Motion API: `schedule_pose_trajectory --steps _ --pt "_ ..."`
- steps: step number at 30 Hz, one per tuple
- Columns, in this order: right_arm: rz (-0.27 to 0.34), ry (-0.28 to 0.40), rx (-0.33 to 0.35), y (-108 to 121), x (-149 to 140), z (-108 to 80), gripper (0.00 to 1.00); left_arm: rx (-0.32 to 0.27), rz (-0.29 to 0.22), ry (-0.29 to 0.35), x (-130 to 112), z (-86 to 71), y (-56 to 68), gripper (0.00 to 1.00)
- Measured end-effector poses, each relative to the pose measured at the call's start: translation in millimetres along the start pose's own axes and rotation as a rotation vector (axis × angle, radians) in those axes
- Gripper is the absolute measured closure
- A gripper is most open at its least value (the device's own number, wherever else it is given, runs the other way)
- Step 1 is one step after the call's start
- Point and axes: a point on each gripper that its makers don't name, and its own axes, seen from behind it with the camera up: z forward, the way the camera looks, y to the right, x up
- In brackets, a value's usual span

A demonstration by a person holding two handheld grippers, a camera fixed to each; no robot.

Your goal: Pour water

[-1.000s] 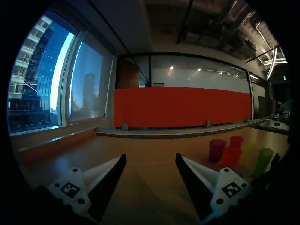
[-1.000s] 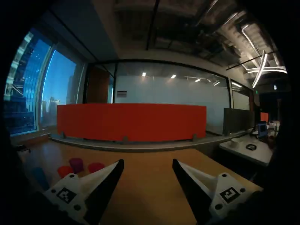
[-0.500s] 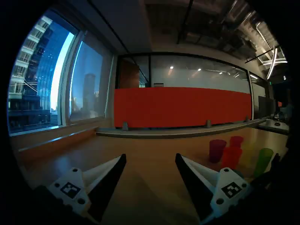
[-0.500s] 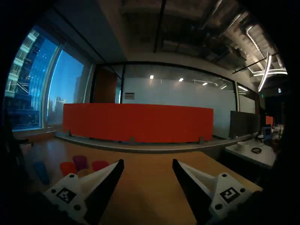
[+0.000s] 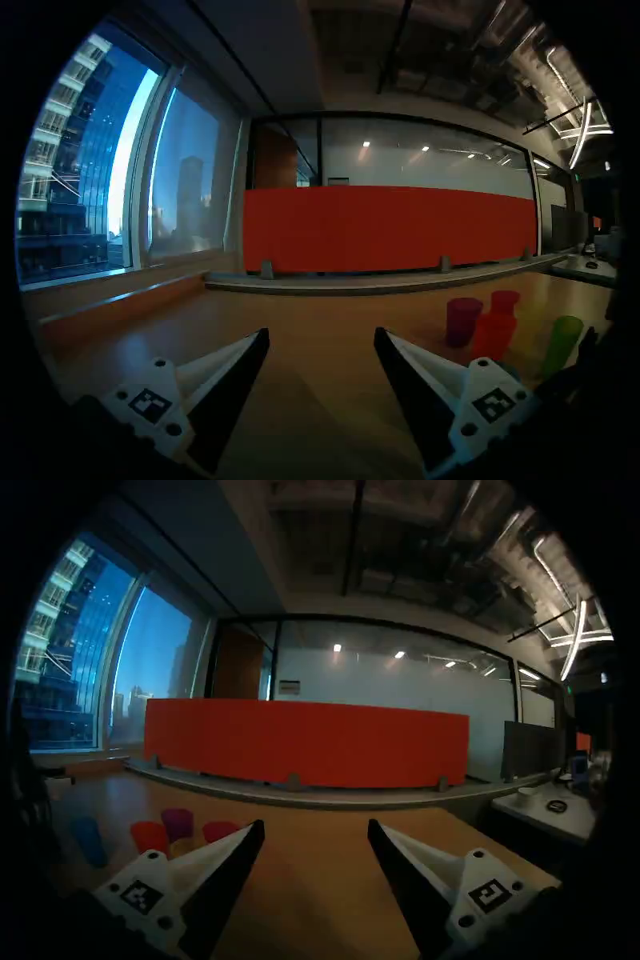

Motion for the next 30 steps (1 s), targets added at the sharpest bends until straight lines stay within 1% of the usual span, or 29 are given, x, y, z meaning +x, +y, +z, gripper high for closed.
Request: schedule_pose_trajectory --steps 8,15,21,26,30 --pt "0.014 0.004 -0.007 -7.4 -10.1 9.2 0.00 0.000 0.000 0.000 0.1 0.3 0.5 0.03" --pt "0.046 -0.005 -0.063 -0.5 -27.9 17.6 0.00 0.000 0.000 0.000 0.0 0.3 0.4 0.03" --pt "0.068 -0.009 -0.050 -4.6 -38.1 18.1 0.00 0.000 0.000 0.000 -0.5 0.0 0.4 0.03" --pt "0.068 -0.002 -0.048 -4.5 -40.1 17.7 0.00 0.000 0.000 0.000 -0.1 0.2 0.4 0.03" --pt "0.071 -0.010 -0.045 -4.5 -45.5 17.5 0.00 0.000 0.000 0.000 0.0 0.3 0.3 0.03"
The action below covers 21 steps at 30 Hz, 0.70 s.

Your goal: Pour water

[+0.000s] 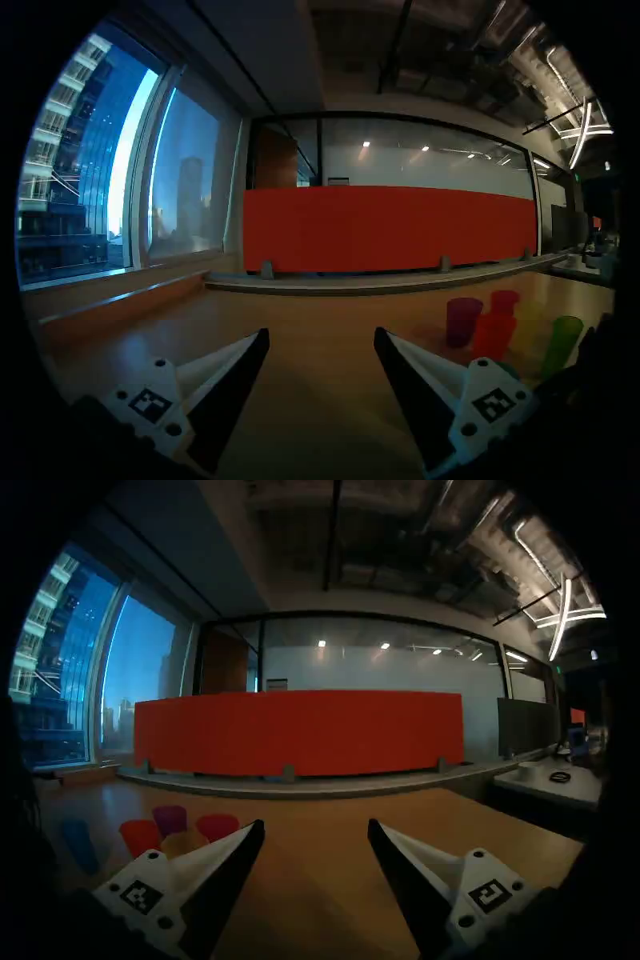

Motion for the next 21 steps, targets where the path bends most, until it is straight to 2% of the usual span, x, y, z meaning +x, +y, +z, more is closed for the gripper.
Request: schedule_pose_trajectory --steps 21 --pt "0.003 -0.016 -0.006 5.3 -15.4 0.5 0.00 0.000 0.000 0.000 -0.5 -0.4 -0.3 0.03"
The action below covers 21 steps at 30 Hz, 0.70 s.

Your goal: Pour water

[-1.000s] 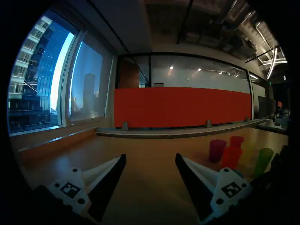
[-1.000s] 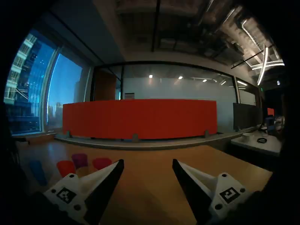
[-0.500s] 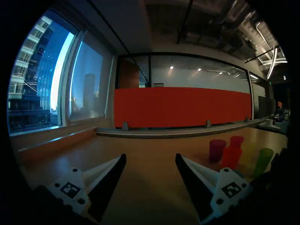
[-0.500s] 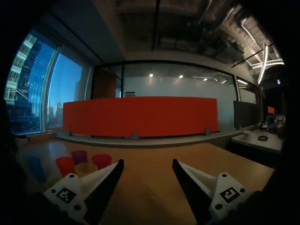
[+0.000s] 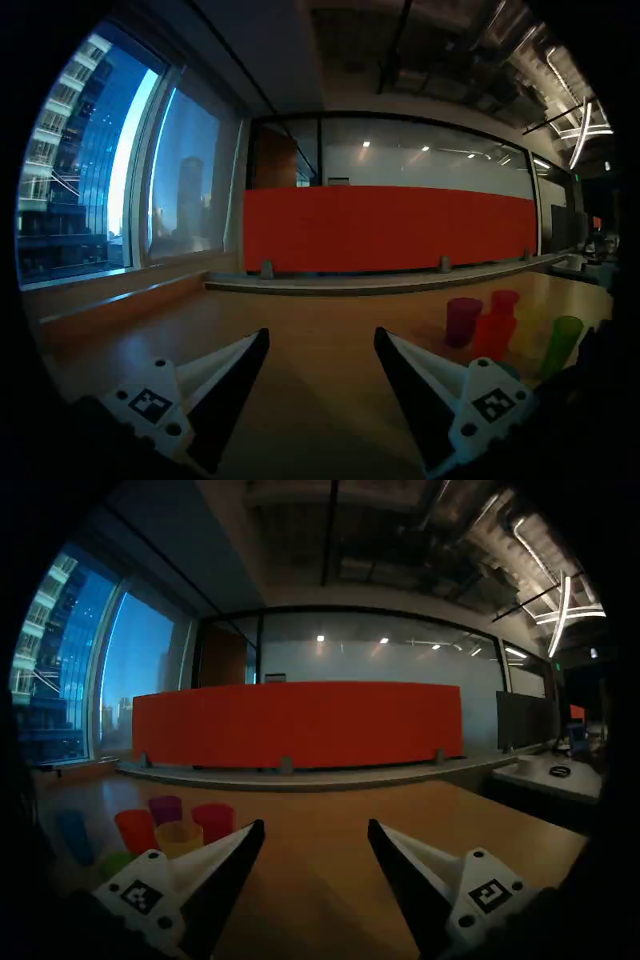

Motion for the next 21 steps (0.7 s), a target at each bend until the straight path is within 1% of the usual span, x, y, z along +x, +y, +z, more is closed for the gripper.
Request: schedule_pose_trajectory --steps 21 --pt "-0.020 -0.010 0.000 -1.4 -4.0 2.4 0.00 0.000 0.000 0.000 0.1 0.7 -0.4 0.03"
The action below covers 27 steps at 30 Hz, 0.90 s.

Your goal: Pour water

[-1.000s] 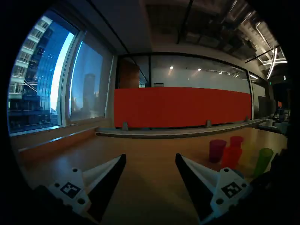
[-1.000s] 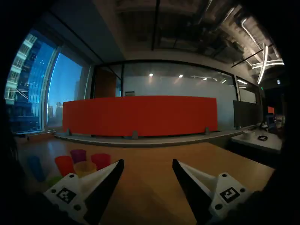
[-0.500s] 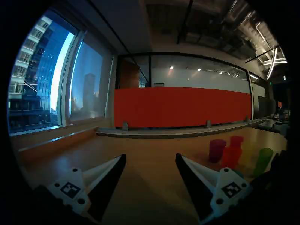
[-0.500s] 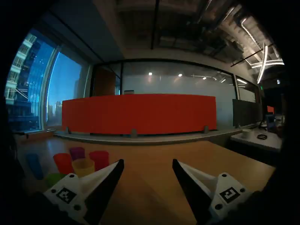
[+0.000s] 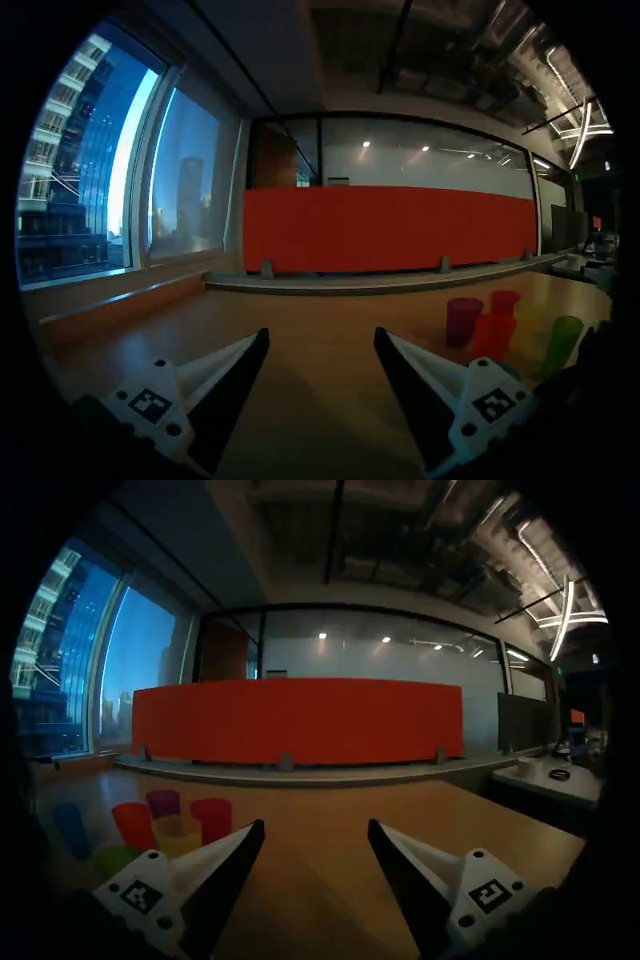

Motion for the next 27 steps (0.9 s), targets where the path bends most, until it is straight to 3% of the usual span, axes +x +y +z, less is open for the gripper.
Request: schedule_pose_trajectory --steps 27 --pt "0.001 -0.004 0.001 -1.3 0.2 -0.6 0.00 0.000 0.000 0.000 -0.3 -0.2 1.0 0.03"
